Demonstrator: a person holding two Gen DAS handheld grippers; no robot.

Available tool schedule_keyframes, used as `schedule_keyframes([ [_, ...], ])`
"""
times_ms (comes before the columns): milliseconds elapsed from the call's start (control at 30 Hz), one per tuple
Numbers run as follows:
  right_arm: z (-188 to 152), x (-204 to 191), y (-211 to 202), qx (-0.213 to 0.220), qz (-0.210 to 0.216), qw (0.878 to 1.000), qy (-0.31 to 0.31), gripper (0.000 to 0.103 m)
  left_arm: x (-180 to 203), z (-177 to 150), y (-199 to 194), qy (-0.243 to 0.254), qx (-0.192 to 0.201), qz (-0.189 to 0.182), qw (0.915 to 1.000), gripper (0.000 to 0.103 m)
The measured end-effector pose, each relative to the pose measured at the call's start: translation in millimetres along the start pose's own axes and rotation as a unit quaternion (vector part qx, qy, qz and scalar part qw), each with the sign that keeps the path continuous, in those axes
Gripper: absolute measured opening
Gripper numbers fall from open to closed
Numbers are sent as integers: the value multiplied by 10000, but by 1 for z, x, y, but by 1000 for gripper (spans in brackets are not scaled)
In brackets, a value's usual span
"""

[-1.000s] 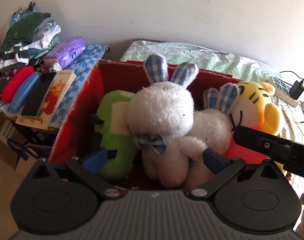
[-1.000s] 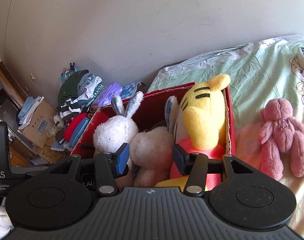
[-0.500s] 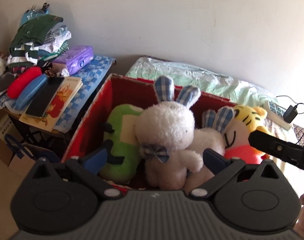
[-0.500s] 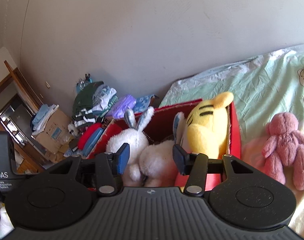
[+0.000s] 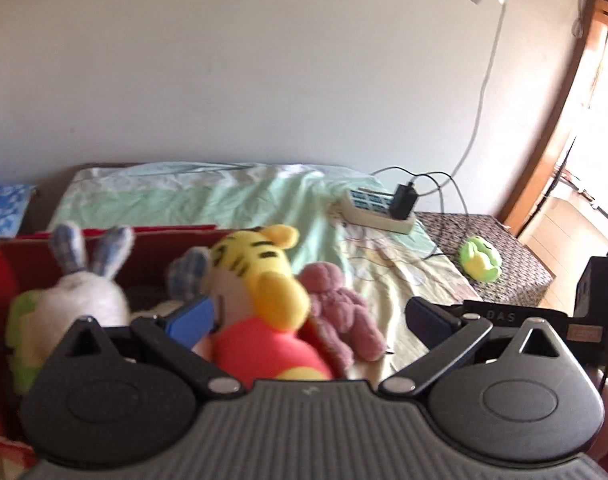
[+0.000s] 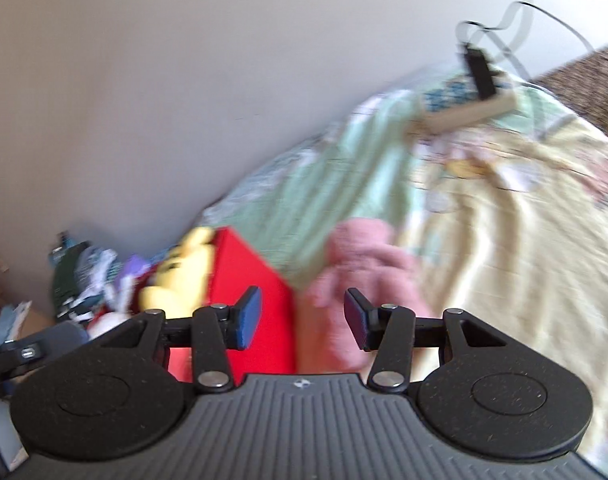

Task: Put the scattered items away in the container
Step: 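Move both grippers back to the pink plush bunny on the bed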

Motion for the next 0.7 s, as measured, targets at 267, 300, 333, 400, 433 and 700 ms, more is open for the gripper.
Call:
schedule_keyframes([
  [267, -8, 58, -9, -224, -445, 9985, 224, 49, 83, -1, 64, 536, -606, -922, 9925, 102],
  [300, -8, 64, -11, -258, -457, 9983, 235, 49, 90, -3, 74, 516, -697, -971, 9915, 102],
  [333, -7, 71, -12, -297, -484, 9981, 240, 49, 96, -5, 84, 466, -786, -1005, 9907, 102],
  [400, -5, 86, -14, -384, -610, 9971, 232, 49, 102, -13, 107, 333, -988, -1027, 9892, 102],
  [433, -3, 93, -15, -423, -674, 9965, 239, 49, 105, -13, 111, 474, -820, -716, 9929, 102],
  [700, 8, 122, 1, -987, -533, 9936, -109, 49, 128, -42, 147, 464, -1301, -473, 9893, 102],
])
Point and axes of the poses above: each gripper's, at about its wrist camera, not at the fingertips, and y roughly the way its jaws point, x to its right, z to its top, the point moved 10 cm from there along y, roughly the way its jaws point, and after that the axes turned 15 degrees about -x, right-handed, at the moved point
